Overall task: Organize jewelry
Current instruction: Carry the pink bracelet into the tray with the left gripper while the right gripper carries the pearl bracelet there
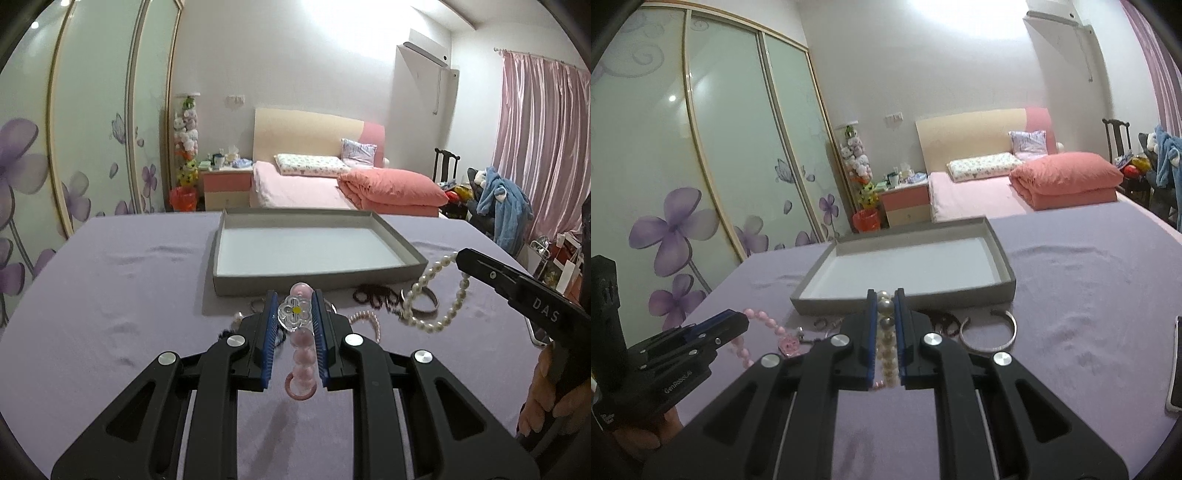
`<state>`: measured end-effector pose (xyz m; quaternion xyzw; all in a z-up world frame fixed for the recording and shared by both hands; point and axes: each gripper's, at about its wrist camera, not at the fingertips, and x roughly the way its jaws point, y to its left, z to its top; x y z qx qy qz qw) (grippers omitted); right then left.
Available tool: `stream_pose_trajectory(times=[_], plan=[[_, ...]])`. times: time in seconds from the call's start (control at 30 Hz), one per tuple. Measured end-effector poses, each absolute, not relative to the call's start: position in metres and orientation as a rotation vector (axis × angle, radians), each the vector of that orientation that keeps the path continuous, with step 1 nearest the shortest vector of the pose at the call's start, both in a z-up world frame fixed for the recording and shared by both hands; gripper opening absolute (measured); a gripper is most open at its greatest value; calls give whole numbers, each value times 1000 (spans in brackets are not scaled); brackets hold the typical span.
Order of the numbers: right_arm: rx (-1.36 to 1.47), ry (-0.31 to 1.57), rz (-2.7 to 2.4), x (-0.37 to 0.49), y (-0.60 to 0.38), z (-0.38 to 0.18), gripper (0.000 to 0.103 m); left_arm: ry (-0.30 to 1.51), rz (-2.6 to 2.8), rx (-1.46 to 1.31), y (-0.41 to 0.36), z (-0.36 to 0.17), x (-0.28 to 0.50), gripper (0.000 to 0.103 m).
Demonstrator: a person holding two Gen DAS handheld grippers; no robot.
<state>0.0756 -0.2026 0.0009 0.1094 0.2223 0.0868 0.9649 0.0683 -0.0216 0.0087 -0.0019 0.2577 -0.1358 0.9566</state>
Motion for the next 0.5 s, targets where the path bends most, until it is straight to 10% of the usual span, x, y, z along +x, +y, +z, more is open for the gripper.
stream_pose_trajectory(times=[0.5], plan=[[194, 296, 87, 127, -198, 33, 10, 398, -167, 26, -43, 43, 117, 19]])
